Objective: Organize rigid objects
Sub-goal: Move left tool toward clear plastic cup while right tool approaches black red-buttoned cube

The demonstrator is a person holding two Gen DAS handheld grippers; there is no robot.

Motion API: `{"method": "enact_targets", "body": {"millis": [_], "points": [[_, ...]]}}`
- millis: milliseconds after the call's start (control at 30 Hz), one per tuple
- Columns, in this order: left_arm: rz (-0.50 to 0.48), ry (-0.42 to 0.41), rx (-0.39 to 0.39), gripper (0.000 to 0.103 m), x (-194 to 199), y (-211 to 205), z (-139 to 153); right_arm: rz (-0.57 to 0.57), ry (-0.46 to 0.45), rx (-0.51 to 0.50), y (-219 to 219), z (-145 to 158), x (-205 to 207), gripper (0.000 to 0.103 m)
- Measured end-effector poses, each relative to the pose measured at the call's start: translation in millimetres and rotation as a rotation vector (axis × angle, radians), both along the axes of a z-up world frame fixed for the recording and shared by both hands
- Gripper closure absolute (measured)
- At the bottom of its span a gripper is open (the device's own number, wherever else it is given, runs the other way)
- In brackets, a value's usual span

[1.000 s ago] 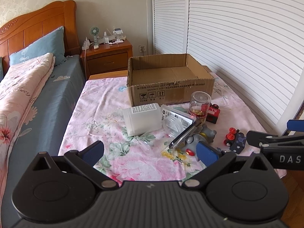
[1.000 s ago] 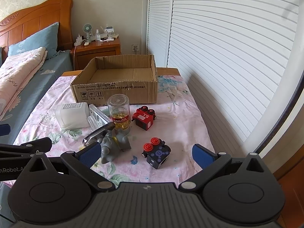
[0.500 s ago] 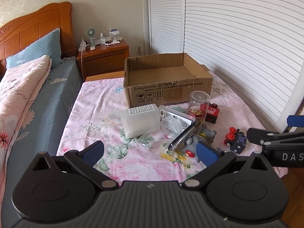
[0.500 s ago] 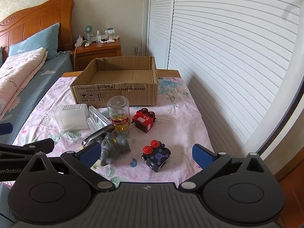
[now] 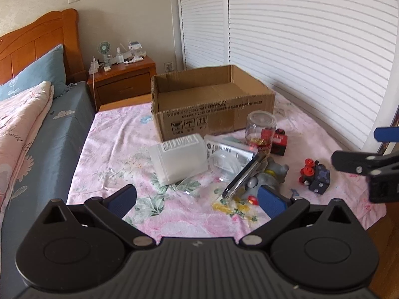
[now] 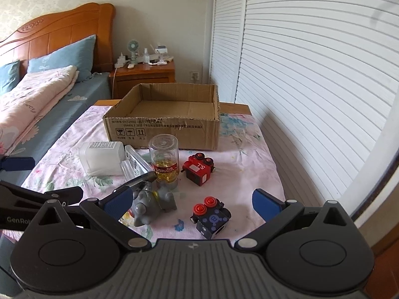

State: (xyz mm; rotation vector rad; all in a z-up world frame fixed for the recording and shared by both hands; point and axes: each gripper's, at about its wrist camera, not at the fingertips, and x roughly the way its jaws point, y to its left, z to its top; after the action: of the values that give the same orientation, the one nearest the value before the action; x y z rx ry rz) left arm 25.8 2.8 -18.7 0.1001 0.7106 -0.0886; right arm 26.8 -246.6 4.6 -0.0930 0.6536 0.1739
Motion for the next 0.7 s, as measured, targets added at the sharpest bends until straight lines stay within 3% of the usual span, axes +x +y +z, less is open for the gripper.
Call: {"method": "enact_targets", "body": {"millis": [300, 700], "points": [[0.013, 0.053, -0.010, 0.001, 24, 16, -29, -0.021, 0.064, -0.016, -12, -30, 16, 0.000], [0.026, 0.039, -0.050, 0.001, 93, -2, -27, -0.035, 0.114, -0.018, -15, -51, 42, 0.000]]}}
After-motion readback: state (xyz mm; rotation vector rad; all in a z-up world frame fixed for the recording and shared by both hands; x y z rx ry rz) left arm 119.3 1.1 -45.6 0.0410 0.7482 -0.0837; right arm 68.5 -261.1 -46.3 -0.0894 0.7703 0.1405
